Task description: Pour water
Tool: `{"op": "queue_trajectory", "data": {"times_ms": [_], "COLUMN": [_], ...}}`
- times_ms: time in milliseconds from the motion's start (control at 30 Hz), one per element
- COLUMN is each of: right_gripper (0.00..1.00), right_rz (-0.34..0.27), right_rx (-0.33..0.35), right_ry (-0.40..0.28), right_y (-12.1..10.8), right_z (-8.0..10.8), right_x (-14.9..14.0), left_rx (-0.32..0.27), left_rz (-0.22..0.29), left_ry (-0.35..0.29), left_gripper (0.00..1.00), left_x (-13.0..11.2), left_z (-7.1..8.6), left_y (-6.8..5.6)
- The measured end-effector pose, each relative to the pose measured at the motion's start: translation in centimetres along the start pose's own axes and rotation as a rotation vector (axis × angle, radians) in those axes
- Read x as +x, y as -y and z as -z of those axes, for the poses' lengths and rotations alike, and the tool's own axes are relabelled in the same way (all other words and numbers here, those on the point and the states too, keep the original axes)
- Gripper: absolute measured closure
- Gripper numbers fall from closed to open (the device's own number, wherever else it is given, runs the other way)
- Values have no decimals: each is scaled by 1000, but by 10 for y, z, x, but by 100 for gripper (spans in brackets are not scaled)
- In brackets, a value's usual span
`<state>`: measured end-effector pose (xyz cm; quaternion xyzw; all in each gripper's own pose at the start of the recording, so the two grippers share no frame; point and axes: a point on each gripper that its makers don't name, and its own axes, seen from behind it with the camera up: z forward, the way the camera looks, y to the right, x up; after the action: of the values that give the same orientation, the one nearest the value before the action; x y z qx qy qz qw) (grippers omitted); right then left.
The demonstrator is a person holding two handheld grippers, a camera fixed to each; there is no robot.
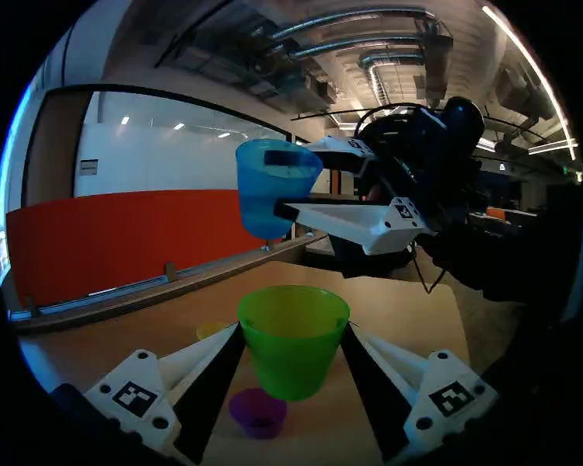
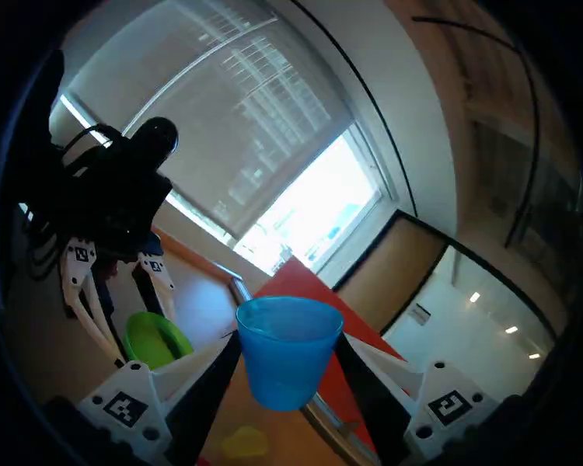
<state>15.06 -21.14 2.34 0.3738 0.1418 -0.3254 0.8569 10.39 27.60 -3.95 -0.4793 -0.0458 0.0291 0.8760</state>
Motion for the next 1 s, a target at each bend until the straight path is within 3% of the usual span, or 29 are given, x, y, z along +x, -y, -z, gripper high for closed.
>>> {"op": "queue_trajectory", "data": {"times_ms": [1000], "right_gripper": [11], "right_rz": [251], "right_rx": [19], "right_ry": [25], "right_y": [-5], "right_z": [-11], "right_x": [8], "left_rx": [-5], "left_rz": [1], "left_ry": [-6], "left_gripper": [15], "left_x": [3], "left_z": [-4], "left_y": [1]}}
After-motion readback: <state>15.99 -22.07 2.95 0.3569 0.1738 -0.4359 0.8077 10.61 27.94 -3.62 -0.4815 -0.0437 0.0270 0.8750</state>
